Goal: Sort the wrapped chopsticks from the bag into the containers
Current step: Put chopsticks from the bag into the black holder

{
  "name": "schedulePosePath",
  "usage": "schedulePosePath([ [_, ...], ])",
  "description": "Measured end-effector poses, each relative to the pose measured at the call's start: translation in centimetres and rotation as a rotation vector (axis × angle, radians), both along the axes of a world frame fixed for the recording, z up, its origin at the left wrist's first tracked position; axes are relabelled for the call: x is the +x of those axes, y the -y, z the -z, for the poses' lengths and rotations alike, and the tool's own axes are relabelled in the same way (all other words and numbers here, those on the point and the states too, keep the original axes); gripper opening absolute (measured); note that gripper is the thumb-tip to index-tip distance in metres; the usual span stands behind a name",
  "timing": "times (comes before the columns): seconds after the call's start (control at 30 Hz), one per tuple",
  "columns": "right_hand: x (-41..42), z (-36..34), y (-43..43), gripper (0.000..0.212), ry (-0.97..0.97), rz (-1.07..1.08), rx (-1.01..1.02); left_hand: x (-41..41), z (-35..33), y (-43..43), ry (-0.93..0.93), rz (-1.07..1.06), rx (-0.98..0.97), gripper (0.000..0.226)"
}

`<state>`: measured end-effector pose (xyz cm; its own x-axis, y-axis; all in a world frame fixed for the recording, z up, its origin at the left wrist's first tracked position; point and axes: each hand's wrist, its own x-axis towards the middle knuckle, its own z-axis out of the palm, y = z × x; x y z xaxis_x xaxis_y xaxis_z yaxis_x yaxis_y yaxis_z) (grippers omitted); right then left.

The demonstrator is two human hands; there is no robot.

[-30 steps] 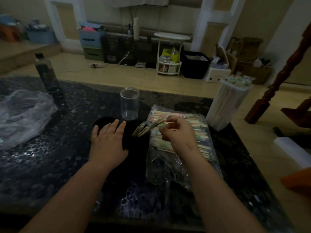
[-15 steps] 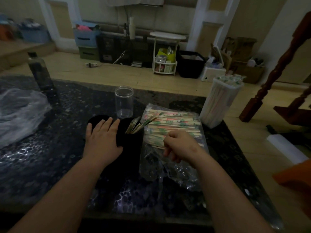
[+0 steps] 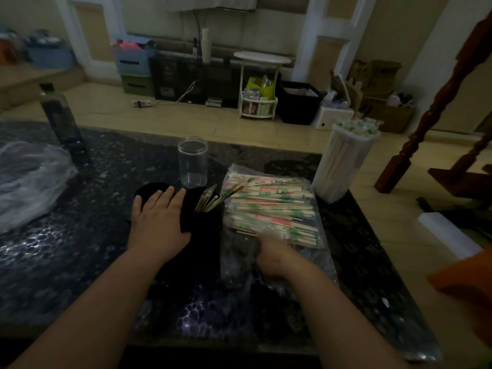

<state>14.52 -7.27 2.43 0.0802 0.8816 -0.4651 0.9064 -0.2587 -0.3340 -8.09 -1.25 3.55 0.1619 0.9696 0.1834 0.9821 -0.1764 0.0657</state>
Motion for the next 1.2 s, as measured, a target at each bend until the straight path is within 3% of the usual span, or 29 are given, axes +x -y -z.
schedulePosePath([
  [0.1, -0.2, 1.6, 0.0, 0.074, 0.033, 0.135, 0.039, 0.0, 0.0, -0.1, 0.001, 0.001, -0.002, 0.095],
  [0.2, -0.3, 2.0, 0.1, 0.073, -0.047, 0.233, 0.174, 0.0, 0.0, -0.1, -0.008, 0.002, 0.007, 0.094],
  [0.3, -0.7, 2.5, -0.2, 0.070, -0.149, 0.203, 0.350, 0.0, 0.1, -0.1, -0.004, 0.003, 0.010, 0.094],
  [0.37, -0.4, 2.9, -0.2, 0.067, -0.108, 0.151, 0.402, 0.0, 0.1, -0.2, -0.007, 0.001, 0.015, 0.094],
  [0.5, 1.0, 3.5, 0.0, 0.058, 0.138, 0.165, 0.359, 0.0, 0.1, -0.1, 0.000, 0.001, 0.021, 0.094],
  [0.7, 2.5, 3.6, -0.1, 0.049, 0.297, 0.190, 0.284, -0.1, 0.2, -0.2, 0.006, 0.005, 0.030, 0.094],
  [0.93, 2.6, 3.4, -0.1, 0.028, 0.168, 0.285, 0.371, 0.0, 0.2, -0.2, 0.009, 0.002, 0.035, 0.094],
  [1.17, 2.7, 3.5, -0.4, 0.004, 0.151, 0.312, 0.343, 0.0, 0.3, -0.2, 0.016, 0.001, 0.037, 0.093],
  [1.2, 2.7, 3.5, -0.4, 0.008, 0.160, 0.291, 0.342, 0.0, 0.3, -0.2, 0.019, 0.000, 0.036, 0.092],
])
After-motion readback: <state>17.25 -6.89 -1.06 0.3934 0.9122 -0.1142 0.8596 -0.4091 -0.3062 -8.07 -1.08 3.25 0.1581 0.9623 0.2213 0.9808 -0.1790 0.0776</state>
